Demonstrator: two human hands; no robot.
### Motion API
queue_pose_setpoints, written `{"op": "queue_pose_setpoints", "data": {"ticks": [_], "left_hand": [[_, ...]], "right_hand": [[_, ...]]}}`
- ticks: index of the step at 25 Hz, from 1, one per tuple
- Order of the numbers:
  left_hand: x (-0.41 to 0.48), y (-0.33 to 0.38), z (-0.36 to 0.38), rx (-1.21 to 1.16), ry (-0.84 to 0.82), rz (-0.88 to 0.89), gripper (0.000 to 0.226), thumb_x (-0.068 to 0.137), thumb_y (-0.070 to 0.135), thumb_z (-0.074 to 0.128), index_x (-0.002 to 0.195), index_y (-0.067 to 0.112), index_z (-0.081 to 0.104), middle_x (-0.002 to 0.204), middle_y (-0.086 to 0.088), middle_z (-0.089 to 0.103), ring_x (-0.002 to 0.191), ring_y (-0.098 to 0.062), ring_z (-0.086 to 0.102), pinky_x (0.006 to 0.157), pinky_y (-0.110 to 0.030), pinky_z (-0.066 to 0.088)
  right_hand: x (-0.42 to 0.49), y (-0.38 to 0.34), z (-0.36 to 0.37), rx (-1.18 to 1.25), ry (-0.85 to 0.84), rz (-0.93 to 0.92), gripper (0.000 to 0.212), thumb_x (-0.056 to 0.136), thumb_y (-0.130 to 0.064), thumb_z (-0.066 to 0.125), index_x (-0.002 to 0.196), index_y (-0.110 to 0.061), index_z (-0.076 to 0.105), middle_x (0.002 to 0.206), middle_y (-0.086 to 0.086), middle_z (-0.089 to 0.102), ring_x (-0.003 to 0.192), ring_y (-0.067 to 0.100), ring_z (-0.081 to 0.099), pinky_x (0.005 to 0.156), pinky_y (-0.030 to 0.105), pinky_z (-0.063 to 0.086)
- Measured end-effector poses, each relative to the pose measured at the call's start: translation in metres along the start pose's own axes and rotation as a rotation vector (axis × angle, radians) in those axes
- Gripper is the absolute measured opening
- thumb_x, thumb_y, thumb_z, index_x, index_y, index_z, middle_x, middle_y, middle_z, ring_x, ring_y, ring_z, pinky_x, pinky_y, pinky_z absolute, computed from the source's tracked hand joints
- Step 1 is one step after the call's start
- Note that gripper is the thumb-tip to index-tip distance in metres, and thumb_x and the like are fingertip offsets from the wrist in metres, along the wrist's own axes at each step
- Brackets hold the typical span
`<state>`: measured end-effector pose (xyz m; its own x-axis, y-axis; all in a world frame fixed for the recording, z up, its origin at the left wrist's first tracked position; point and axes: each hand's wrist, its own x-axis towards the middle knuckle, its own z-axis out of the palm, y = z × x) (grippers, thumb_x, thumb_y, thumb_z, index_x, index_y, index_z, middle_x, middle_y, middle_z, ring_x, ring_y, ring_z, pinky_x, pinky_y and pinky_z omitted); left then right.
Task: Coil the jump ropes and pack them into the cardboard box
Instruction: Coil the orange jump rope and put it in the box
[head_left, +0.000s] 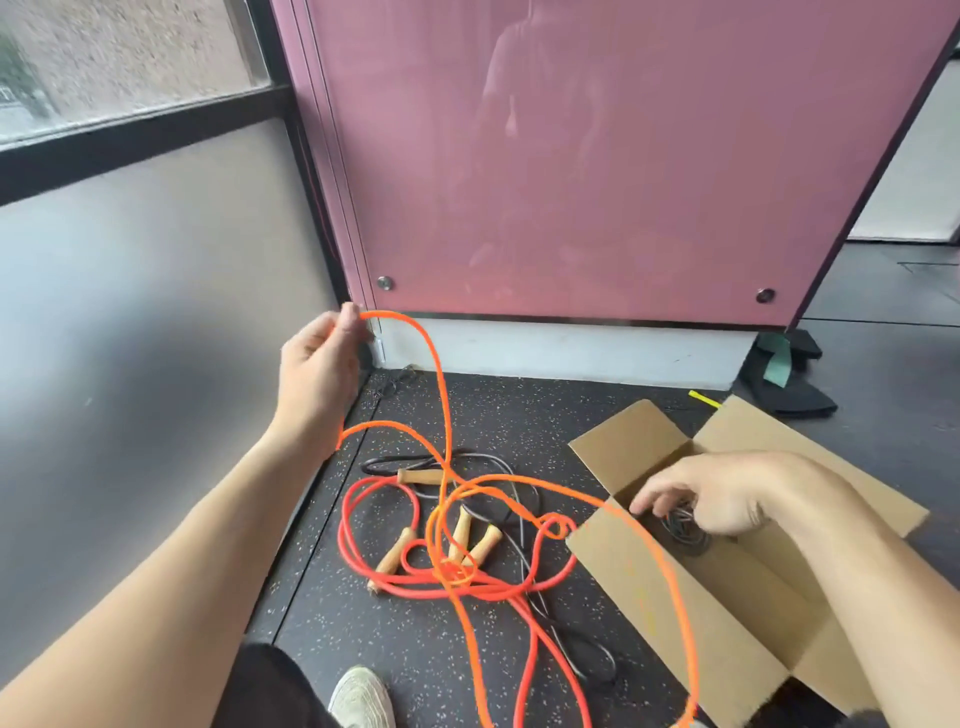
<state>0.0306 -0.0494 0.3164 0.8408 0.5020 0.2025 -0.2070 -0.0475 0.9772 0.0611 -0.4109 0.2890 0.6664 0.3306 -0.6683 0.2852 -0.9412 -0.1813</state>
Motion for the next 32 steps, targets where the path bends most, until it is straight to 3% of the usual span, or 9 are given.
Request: {"op": "queue_pose_setpoints", "data": {"ticks": [5, 7, 10, 12, 14, 18, 20, 23, 32], "left_hand": [[-0.038, 0.015, 0.025, 0.154, -0.471, 0.125, 0.034, 0.094, 0.040, 0.055, 0.065, 0.023, 0.065, 0.047, 0.009, 0.031, 0.043, -0.008, 0.022, 0.041, -0.022, 0.018], [-0.047, 0.016, 0.035, 0.211, -0.523, 0.167, 0.034, 0.096, 0.038, 0.056, 0.067, 0.021, 0.063, 0.048, 0.012, 0.035, 0.045, -0.006, 0.026, 0.043, -0.021, 0.021], [-0.045, 0.015, 0.034, 0.347, -0.474, 0.232, 0.034, 0.096, 0.038, 0.065, 0.068, 0.019, 0.062, 0.047, 0.012, 0.039, 0.045, -0.006, 0.029, 0.044, -0.022, 0.024], [-0.037, 0.015, 0.021, 0.531, -0.438, 0.358, 0.039, 0.089, 0.045, 0.072, 0.064, 0.020, 0.057, 0.048, 0.008, 0.039, 0.046, -0.008, 0.031, 0.045, -0.025, 0.028], [-0.025, 0.018, 0.004, 0.696, -0.364, 0.472, 0.047, 0.080, 0.055, 0.077, 0.060, 0.020, 0.052, 0.048, 0.005, 0.041, 0.047, -0.011, 0.032, 0.046, -0.027, 0.029], [-0.012, 0.021, -0.014, 0.826, -0.083, 0.447, 0.062, 0.067, 0.069, 0.079, 0.056, 0.015, 0.050, 0.045, 0.005, 0.045, 0.045, -0.014, 0.039, 0.047, -0.028, 0.031], [-0.011, 0.022, -0.010, 0.920, 0.074, 0.461, 0.069, 0.066, 0.078, 0.073, 0.057, 0.015, 0.047, 0.047, 0.005, 0.046, 0.050, -0.023, 0.046, 0.052, -0.029, 0.034], [-0.008, 0.030, -0.011, 1.051, 0.270, 0.496, 0.070, 0.066, 0.087, 0.063, 0.064, 0.017, 0.052, 0.056, -0.001, 0.054, 0.060, -0.030, 0.052, 0.060, -0.033, 0.040], [0.004, 0.028, -0.046, 0.894, 0.443, 0.199, 0.073, 0.062, 0.086, 0.064, 0.075, 0.014, 0.060, 0.074, -0.006, 0.063, 0.078, -0.032, 0.059, 0.071, -0.039, 0.047]], "right_hand": [[-0.006, -0.061, 0.003, 0.566, 0.729, -0.384, 0.056, 0.084, -0.043, 0.077, 0.129, -0.058, 0.047, 0.126, -0.022, 0.059, 0.111, -0.002, 0.060, 0.098, 0.028, 0.048], [-0.006, -0.093, 0.006, 0.698, 0.672, -0.546, 0.039, 0.089, -0.047, 0.071, 0.125, -0.043, 0.057, 0.122, -0.017, 0.065, 0.109, 0.002, 0.063, 0.100, 0.033, 0.049], [-0.006, -0.109, 0.003, 0.754, 0.547, -0.631, 0.030, 0.099, -0.047, 0.057, 0.085, -0.021, 0.061, 0.064, -0.006, 0.067, 0.062, 0.023, 0.061, 0.080, 0.049, 0.053], [-0.013, -0.098, -0.007, 0.894, 0.588, -0.560, 0.040, 0.090, -0.052, 0.064, 0.071, -0.016, 0.058, 0.047, -0.011, 0.041, 0.042, 0.013, 0.037, 0.054, 0.036, 0.042], [-0.020, -0.078, -0.019, 0.869, 0.751, -0.401, 0.047, 0.081, -0.050, 0.076, 0.065, -0.011, 0.056, 0.046, -0.013, 0.032, 0.043, 0.007, 0.028, 0.048, 0.025, 0.028], [-0.017, -0.046, -0.022, 0.657, 1.020, 0.058, 0.050, 0.078, -0.043, 0.081, 0.056, -0.009, 0.051, 0.046, -0.003, 0.041, 0.049, 0.019, 0.040, 0.049, 0.030, 0.028], [-0.012, -0.046, -0.021, 0.531, 1.219, 0.174, 0.050, 0.080, -0.042, 0.076, 0.058, -0.004, 0.052, 0.050, 0.007, 0.045, 0.061, 0.038, 0.048, 0.052, 0.033, 0.033], [-0.016, -0.046, -0.026, 0.318, 1.447, 0.255, 0.046, 0.086, -0.041, 0.068, 0.062, -0.005, 0.051, 0.056, 0.011, 0.044, 0.065, 0.038, 0.041, 0.058, 0.035, 0.033], [-0.012, -0.003, -0.023, 0.677, 1.091, 0.449, 0.055, 0.085, -0.053, 0.067, 0.057, -0.006, 0.058, 0.060, 0.011, 0.057, 0.074, 0.038, 0.058, 0.059, 0.033, 0.039]]}}
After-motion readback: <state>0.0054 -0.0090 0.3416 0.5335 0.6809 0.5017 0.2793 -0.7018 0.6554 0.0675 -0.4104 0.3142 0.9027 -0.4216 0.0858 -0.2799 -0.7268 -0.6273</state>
